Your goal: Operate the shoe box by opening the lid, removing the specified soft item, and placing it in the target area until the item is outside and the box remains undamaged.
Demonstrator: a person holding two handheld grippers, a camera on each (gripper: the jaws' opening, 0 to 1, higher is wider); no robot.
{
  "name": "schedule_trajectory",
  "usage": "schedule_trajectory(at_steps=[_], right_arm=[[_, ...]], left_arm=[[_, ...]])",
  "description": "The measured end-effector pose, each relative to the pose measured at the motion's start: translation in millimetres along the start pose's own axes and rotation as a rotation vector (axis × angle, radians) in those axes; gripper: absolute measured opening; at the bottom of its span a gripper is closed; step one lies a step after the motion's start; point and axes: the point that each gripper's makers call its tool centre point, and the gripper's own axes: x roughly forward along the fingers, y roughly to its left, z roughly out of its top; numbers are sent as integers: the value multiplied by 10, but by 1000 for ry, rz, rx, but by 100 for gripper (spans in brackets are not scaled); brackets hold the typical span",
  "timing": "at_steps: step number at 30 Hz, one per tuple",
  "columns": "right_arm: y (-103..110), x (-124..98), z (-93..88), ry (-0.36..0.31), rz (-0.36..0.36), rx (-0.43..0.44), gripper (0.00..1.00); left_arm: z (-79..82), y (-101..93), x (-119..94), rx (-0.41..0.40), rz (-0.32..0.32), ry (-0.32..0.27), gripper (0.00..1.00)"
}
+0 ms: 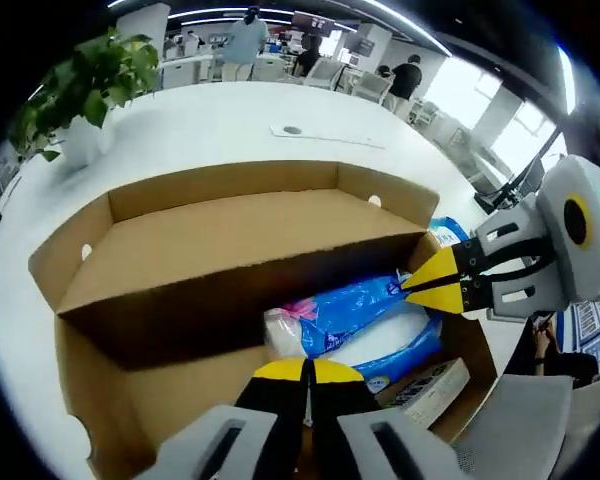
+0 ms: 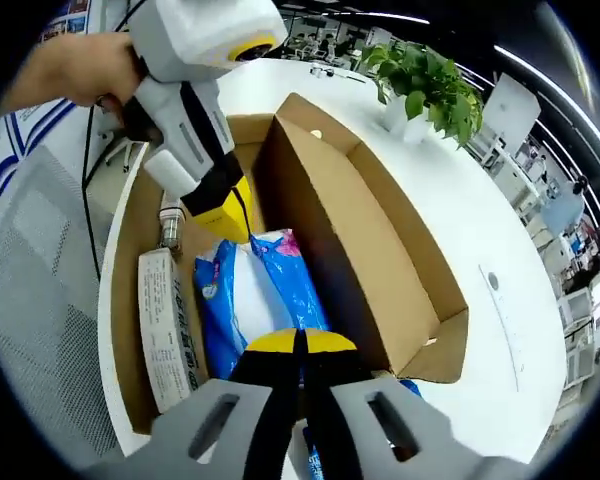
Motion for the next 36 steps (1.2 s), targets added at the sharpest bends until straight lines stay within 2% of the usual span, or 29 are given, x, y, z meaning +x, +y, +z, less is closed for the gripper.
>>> schedule_trajectory(at_steps=[6, 13, 21, 28, 36], right_arm=[[13, -205, 198, -64, -21, 61, 0], [-19, -507, 402, -123, -43, 108, 0], [-76, -972, 544, -169, -85, 123, 0], [-161, -1353, 449, -167, -138, 120, 0], [-312, -1720, 165, -132, -205, 123, 0]], left_arm=[[89, -26, -275, -4, -9, -48, 0], [255, -181, -607, 26, -28, -107, 0], [465, -486, -934, 51, -80, -182, 0], [647, -851, -1060, 81, -143, -232, 0], [815, -1294, -964, 118, -212, -230, 0]])
